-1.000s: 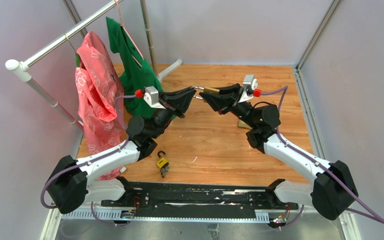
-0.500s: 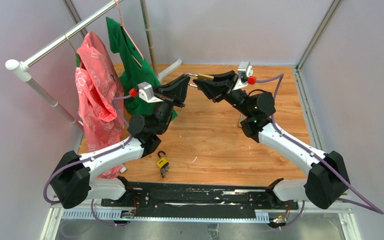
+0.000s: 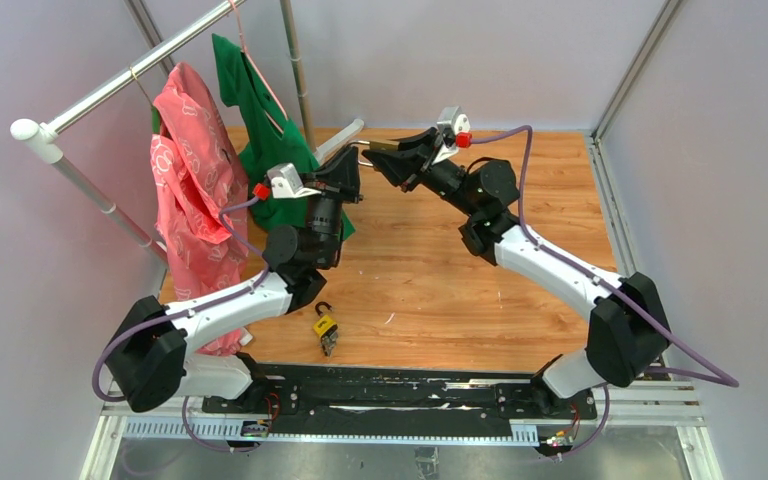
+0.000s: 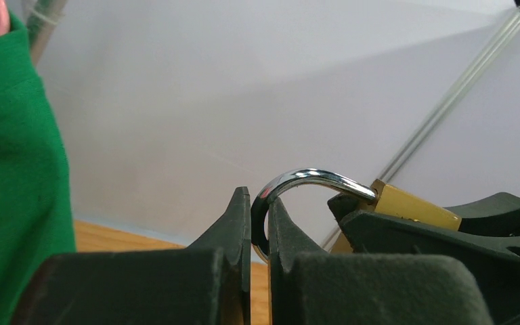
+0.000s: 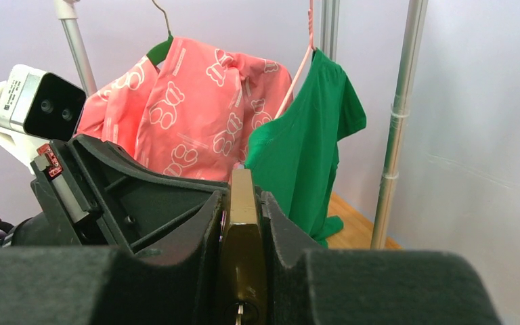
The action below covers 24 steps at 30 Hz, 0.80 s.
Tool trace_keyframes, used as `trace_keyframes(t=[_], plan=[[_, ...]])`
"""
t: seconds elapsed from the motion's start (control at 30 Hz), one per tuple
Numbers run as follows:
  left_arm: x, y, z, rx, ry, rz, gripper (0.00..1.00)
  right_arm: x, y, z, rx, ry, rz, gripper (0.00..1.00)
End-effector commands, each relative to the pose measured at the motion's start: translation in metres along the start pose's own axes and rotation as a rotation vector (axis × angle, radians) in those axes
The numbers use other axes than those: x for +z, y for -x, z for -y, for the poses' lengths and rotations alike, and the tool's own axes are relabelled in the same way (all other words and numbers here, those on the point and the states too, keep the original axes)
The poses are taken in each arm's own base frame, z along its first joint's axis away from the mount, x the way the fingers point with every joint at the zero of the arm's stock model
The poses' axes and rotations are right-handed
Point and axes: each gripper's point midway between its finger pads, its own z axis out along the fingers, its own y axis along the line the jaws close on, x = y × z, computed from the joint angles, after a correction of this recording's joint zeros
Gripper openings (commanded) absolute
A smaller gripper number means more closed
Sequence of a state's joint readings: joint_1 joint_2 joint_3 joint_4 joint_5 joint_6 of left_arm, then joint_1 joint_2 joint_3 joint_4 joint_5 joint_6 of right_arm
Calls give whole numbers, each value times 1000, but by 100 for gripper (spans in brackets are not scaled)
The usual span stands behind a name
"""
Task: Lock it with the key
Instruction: Lock the lock.
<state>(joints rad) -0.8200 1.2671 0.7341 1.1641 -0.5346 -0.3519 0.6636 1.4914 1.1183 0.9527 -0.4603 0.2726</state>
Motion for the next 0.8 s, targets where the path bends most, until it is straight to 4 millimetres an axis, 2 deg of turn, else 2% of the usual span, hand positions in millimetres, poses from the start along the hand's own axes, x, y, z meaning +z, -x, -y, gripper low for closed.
trace_keyframes(t=[0.0,0.07,0.13,0.2,0.27,0.4,0.77], plan=[[-240,-42,222,-349,-1447,-654,0,3,-119,26,-9,-158,-281,0],[-240,-39,221,-345,-1452,-637,0,3,-127,13,4,-100,-314,0],[-242,-33,221,-333,-1467,-604,0,-6,-136,-29,62,124,-386,0],[-243,-27,216,-305,-1476,-574,0,-33,-143,-59,99,272,-451,0],[-245,-20,211,-282,-1491,-546,0,-53,-127,-75,131,371,-446,0],[-250,-10,204,-232,-1566,-518,0,-67,-86,-76,161,438,-420,0],[-248,-3,195,-180,-1645,-547,0,-100,-40,-102,130,611,-475,0]])
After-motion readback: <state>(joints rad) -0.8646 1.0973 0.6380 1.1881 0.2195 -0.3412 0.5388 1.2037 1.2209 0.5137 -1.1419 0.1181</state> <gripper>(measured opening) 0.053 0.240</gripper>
